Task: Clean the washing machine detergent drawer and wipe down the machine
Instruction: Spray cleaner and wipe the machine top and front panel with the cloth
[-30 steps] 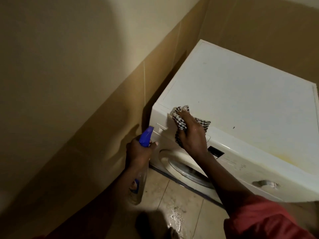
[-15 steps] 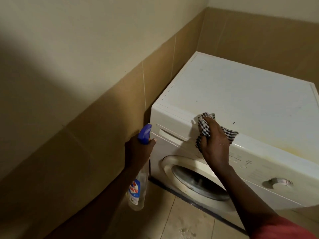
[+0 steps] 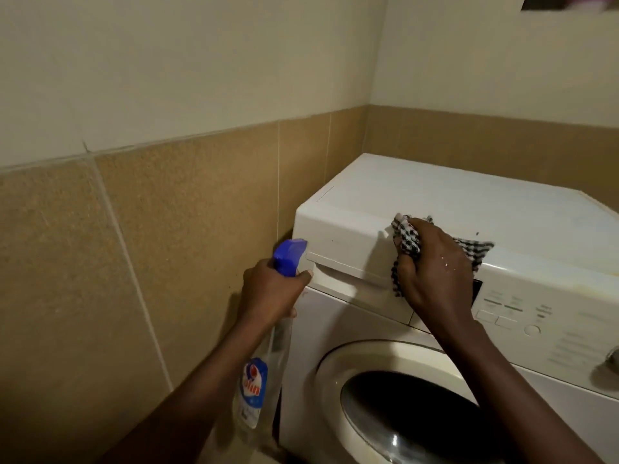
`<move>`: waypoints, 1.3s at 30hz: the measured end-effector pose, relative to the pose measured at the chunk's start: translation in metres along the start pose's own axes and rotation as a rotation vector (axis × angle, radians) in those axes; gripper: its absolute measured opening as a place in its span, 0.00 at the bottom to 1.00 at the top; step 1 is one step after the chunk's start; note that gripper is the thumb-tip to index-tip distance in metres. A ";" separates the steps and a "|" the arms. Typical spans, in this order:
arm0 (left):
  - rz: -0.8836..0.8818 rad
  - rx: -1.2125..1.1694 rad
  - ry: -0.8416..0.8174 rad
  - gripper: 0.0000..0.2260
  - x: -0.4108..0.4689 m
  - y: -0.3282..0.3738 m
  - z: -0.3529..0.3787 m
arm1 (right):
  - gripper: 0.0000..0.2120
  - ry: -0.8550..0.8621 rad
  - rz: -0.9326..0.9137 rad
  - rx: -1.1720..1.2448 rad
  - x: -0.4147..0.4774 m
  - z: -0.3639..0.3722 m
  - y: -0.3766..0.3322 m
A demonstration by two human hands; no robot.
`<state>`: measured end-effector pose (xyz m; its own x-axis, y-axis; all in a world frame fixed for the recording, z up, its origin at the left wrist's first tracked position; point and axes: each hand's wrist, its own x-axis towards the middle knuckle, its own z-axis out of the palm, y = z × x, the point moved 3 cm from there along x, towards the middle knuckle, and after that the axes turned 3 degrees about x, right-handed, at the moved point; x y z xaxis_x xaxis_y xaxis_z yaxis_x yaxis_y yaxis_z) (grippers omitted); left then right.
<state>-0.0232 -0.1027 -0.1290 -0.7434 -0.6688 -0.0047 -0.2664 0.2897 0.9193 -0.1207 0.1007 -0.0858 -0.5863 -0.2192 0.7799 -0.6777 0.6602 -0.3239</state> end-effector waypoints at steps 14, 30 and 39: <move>0.265 -0.061 -0.074 0.15 0.004 0.001 0.010 | 0.14 0.217 -0.139 -0.002 -0.002 0.020 0.012; 0.344 -0.005 -0.281 0.19 -0.014 0.011 0.067 | 0.24 0.235 -0.117 0.129 0.002 -0.025 0.020; 0.387 -0.049 -0.320 0.20 -0.021 0.010 0.091 | 0.17 0.262 -0.039 0.160 0.011 -0.040 0.062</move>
<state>-0.0657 -0.0237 -0.1556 -0.9350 -0.2730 0.2265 0.0892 0.4370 0.8950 -0.1516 0.1680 -0.0760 -0.4383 -0.0355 0.8981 -0.7709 0.5287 -0.3553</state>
